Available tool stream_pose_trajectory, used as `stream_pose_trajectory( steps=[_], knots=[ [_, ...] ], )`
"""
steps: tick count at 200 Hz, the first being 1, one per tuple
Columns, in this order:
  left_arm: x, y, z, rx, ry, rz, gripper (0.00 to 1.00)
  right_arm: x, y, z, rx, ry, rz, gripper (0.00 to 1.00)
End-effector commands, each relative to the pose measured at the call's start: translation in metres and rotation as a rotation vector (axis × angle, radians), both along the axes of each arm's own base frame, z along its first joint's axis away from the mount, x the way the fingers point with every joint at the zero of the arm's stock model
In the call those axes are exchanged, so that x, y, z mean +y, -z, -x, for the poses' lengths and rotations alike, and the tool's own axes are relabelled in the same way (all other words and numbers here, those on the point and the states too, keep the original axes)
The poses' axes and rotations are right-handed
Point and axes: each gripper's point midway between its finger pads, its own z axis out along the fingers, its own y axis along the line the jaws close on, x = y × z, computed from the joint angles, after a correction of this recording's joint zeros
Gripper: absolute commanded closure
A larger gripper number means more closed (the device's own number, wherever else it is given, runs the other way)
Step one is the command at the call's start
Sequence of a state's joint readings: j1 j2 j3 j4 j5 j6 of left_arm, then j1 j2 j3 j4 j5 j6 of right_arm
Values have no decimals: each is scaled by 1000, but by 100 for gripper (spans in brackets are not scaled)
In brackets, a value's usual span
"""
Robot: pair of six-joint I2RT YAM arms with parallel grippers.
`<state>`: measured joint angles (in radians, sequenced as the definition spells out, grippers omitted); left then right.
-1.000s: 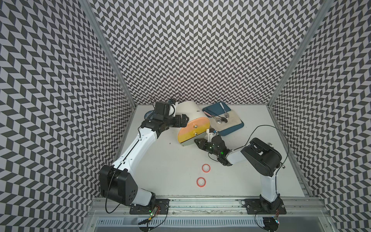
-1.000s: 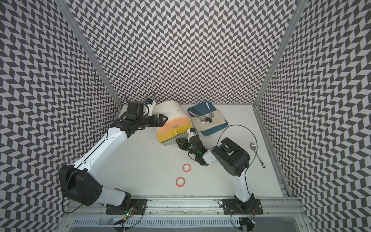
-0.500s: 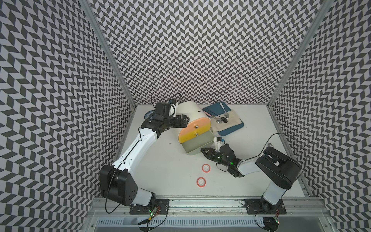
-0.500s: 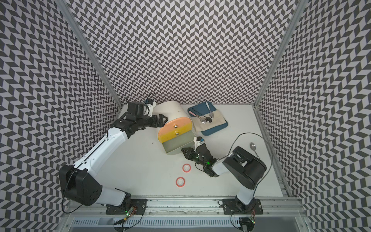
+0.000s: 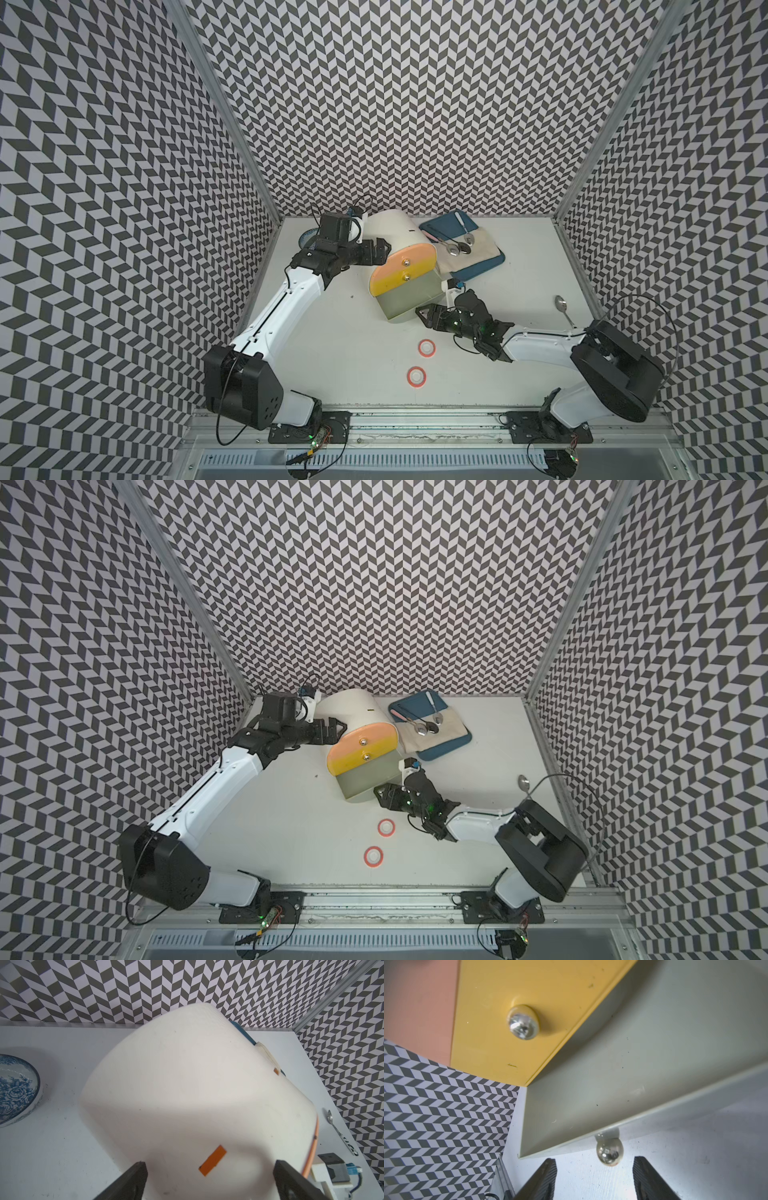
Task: Place the transparent tape into the drawer according to color
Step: Open the drawer in the storage box.
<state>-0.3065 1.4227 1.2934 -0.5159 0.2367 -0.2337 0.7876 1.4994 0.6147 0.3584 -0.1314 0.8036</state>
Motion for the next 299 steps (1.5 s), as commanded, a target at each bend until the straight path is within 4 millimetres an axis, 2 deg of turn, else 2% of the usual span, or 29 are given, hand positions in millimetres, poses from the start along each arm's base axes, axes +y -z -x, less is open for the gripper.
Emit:
stream_pose_trajectory(
  steps=[1, 57, 94, 133, 166, 223, 299],
  knots=[
    [3, 20, 19, 75, 12, -13, 0, -12, 18, 21, 44, -91, 190, 36],
    [0, -27, 41, -33, 36, 110, 0, -29, 39, 46, 122, -212, 461, 36],
    [2, -35, 62, -37, 51, 154, 0, -35, 58, 58, 166, -272, 589, 46],
    [7, -28, 86, -17, 57, 158, 0, -34, 67, 59, 154, -291, 681, 49],
    [14, -10, 103, 16, 50, 157, 0, -29, 71, 61, 149, -308, 727, 50],
    [17, 15, 117, 60, 53, 157, 0, -28, 85, 66, 157, -328, 814, 53],
    [18, 31, 126, 93, 68, 151, 0, -38, 111, 87, 234, -420, 923, 76]
  ],
)
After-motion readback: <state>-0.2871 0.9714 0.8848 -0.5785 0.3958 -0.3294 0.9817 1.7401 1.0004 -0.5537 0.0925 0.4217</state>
